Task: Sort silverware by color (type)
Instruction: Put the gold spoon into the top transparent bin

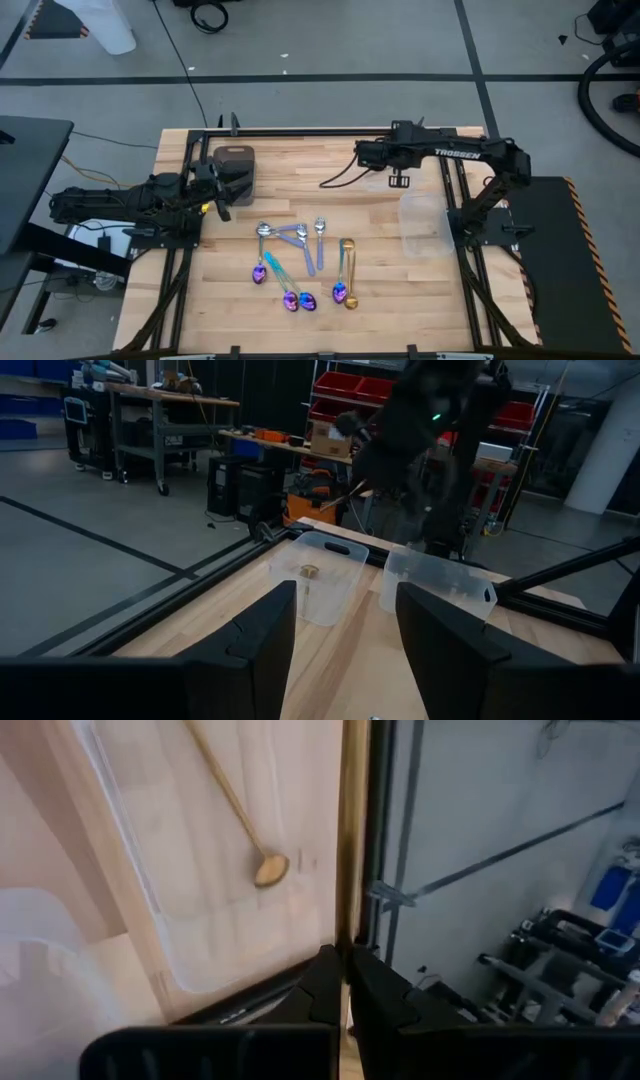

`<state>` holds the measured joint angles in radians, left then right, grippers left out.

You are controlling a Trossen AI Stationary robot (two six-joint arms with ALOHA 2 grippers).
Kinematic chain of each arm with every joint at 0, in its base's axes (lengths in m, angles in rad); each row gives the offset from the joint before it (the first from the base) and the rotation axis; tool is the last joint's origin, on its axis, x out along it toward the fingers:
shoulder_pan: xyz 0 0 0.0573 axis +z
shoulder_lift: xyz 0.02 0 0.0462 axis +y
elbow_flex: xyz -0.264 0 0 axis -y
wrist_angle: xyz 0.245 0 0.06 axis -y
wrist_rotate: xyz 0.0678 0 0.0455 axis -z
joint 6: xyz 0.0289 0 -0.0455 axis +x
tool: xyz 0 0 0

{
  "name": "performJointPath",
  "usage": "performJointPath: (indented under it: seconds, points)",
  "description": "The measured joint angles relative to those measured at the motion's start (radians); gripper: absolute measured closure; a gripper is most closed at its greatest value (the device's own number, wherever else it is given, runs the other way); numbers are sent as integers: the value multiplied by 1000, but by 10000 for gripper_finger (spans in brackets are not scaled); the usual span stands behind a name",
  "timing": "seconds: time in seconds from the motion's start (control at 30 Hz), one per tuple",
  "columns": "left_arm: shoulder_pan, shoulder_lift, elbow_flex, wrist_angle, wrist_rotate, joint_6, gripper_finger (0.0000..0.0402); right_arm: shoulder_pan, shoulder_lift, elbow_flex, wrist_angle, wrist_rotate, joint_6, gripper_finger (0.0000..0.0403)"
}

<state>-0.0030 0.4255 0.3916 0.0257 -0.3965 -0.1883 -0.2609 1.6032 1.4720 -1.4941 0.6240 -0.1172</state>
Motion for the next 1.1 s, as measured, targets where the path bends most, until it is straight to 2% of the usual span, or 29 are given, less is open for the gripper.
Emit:
performJointPath:
  seconds: [0.23,0.5,0.73,0.83,1.1]
  points:
    - [0,0,0,0,0,0,219,-92,-3,-107,174,-136,-261,388]
    - [0,0,0,0,0,0,219,-155,-3,-199,200,-161,-546,389]
    - [0,0,0,0,0,1,219,-185,-3,-278,311,-102,-802,388]
    - [0,0,0,0,-1,1,219,-201,-3,-300,392,-117,-872,387]
    - [0,0,0,6,-24,25,219,-239,-3,-335,508,-269,-907,386]
